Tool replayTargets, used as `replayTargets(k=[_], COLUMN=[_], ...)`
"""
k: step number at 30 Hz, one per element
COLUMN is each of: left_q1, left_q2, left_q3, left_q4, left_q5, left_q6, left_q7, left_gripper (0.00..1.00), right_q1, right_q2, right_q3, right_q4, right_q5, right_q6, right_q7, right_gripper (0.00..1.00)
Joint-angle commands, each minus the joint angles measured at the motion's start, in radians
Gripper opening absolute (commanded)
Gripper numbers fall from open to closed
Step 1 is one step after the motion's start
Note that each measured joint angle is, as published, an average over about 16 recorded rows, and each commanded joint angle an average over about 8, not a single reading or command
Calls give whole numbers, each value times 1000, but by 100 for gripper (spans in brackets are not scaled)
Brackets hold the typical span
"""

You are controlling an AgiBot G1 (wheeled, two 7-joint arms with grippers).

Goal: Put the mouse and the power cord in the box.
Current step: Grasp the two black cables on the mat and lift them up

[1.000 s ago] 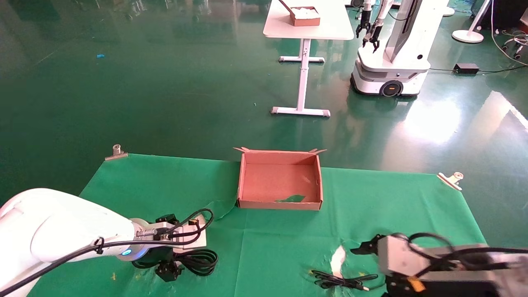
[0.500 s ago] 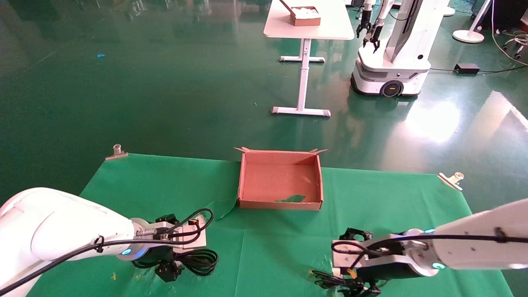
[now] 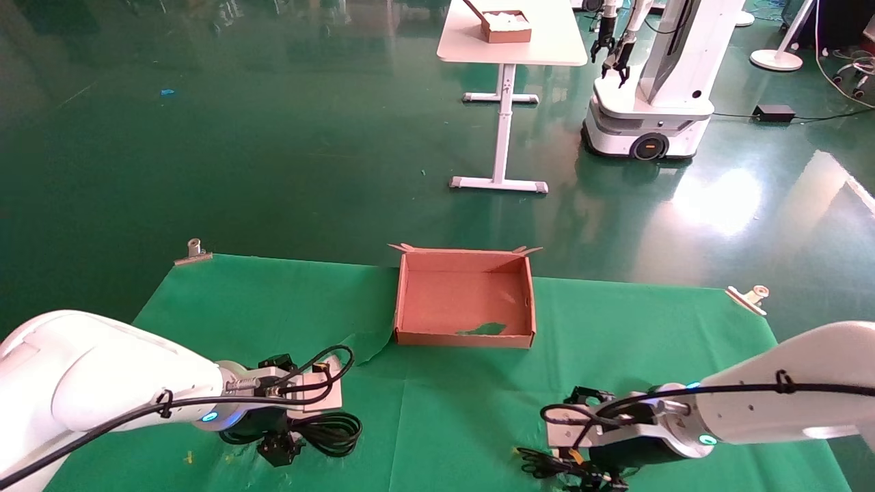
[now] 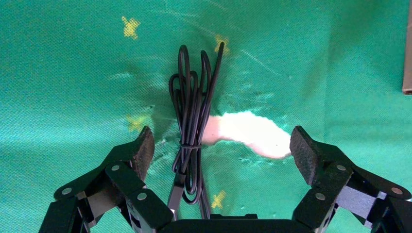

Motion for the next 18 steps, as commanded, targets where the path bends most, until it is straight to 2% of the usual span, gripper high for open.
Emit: replayTargets(k=[1, 2, 18], left_q1=[0, 0, 0], left_q2=[0, 0, -1], left_q3=[0, 0, 0], left_q4=[0, 0, 0], left_q5=[0, 0, 0], left_q6=[0, 0, 1], left_q7=[0, 0, 0], left_gripper=[0, 0, 0], right_q1=[3, 2, -3], right_q2=[-5, -4, 7], right_q3=[-3, -3, 3], right_q4=[-7, -6, 9], right_q5=[-6, -5, 7], right_q6=[2, 2, -2], right_q7=[0, 0, 0], right_gripper=[6, 0, 0])
